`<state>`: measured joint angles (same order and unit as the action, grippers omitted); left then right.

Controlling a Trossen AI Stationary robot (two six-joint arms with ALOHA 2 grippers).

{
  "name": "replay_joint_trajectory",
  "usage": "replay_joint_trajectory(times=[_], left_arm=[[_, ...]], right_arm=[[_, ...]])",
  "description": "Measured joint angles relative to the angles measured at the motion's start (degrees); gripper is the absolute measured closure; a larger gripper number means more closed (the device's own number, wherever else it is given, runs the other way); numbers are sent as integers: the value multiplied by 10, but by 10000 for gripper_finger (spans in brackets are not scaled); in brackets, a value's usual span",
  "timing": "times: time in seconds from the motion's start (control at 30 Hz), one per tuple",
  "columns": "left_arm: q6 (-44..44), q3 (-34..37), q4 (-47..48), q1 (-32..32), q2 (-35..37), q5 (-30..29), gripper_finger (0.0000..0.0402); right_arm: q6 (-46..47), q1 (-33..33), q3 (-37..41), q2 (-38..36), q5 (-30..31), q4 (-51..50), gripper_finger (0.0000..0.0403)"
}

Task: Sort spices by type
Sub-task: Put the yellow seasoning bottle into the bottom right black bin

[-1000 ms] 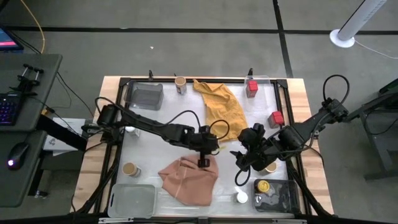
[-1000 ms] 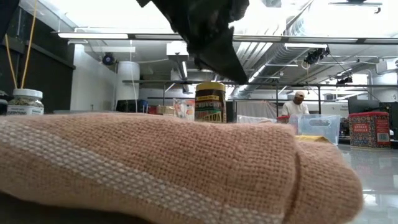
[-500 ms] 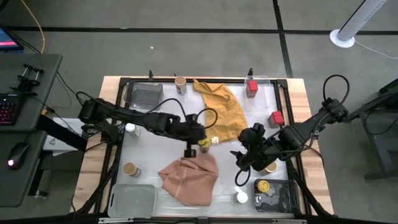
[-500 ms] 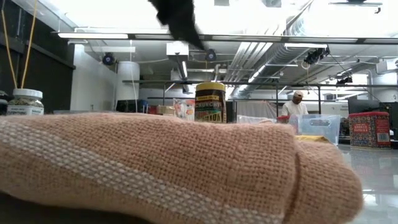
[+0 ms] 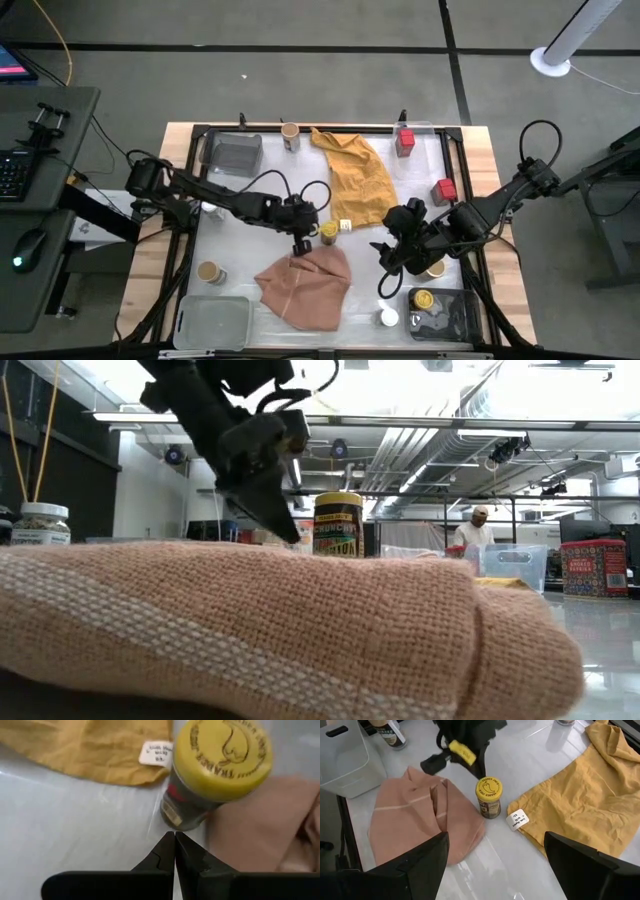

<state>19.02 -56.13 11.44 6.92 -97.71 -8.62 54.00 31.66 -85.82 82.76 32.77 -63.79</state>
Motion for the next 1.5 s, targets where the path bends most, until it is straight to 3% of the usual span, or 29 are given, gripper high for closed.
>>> replay_joint_trajectory(times=[0.57,0.93,1.13,1.23,1.33,1.5], left_arm=[[79,-11,-143,26,-93,-43,401],[73,-139,-180,48,-192,-53,401],[42,-226,-147,48,-234,10,401],[5,-243,-56,41,-207,47,401],[-45,-228,40,29,-154,26,401],[-61,-123,16,-1,-22,-3,401]], right_arm=[[0,0,0,0,17,19,80],[0,0,0,0,19,-2,80],[0,0,0,0,19,-7,80],[15,-5,0,0,16,-10,80],[44,-24,0,0,-22,-25,80],[126,-84,1,11,-94,-102,80]])
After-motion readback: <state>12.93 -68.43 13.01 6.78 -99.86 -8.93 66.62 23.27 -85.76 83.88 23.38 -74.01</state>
